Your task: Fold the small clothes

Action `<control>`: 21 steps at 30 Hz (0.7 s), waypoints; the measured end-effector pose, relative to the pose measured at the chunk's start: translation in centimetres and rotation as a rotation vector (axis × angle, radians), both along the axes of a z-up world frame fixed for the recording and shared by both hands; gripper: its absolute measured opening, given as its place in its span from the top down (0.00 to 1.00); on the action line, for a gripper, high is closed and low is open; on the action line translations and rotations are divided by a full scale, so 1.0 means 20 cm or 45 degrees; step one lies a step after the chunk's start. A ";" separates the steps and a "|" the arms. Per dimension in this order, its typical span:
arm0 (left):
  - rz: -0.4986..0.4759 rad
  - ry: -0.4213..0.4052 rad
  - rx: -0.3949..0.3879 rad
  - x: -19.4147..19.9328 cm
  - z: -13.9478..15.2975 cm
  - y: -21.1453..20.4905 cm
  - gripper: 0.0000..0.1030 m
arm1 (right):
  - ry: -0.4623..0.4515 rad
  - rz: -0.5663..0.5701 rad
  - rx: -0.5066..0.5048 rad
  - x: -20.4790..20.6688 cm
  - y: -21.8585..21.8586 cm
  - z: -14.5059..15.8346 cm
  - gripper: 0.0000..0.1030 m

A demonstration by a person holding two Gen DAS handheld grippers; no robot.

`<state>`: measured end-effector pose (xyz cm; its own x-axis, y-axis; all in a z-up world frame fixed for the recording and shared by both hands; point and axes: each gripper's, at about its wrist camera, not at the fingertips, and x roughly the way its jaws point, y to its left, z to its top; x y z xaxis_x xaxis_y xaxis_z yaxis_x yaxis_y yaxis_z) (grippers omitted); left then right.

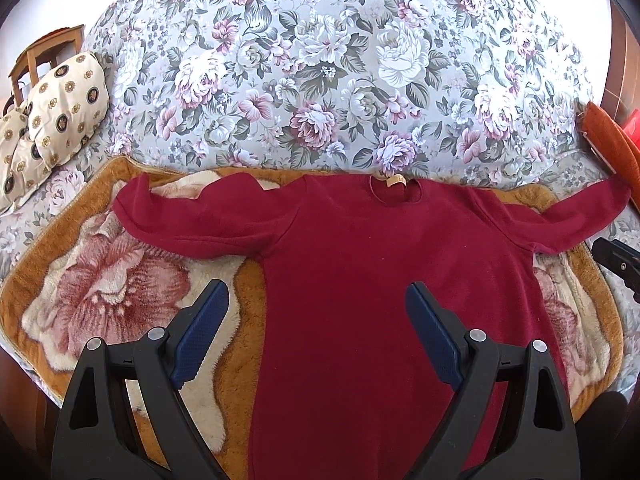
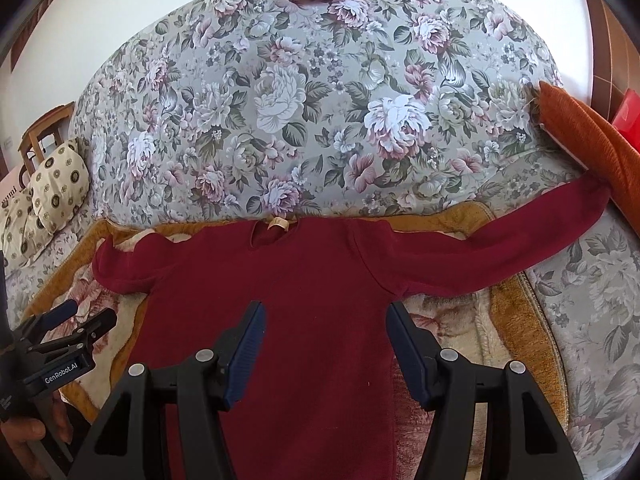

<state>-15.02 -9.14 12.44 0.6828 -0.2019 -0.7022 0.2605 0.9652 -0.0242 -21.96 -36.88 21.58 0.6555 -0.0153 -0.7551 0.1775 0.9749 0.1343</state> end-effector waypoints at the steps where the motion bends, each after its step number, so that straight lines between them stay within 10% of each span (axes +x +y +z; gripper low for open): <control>1: 0.000 0.004 0.001 0.00 -0.01 0.00 0.13 | 0.007 0.002 0.003 0.01 0.00 -0.01 0.42; 21: 0.024 0.040 0.009 0.06 -0.07 0.00 0.13 | 0.066 0.049 0.029 0.09 0.08 -0.11 0.42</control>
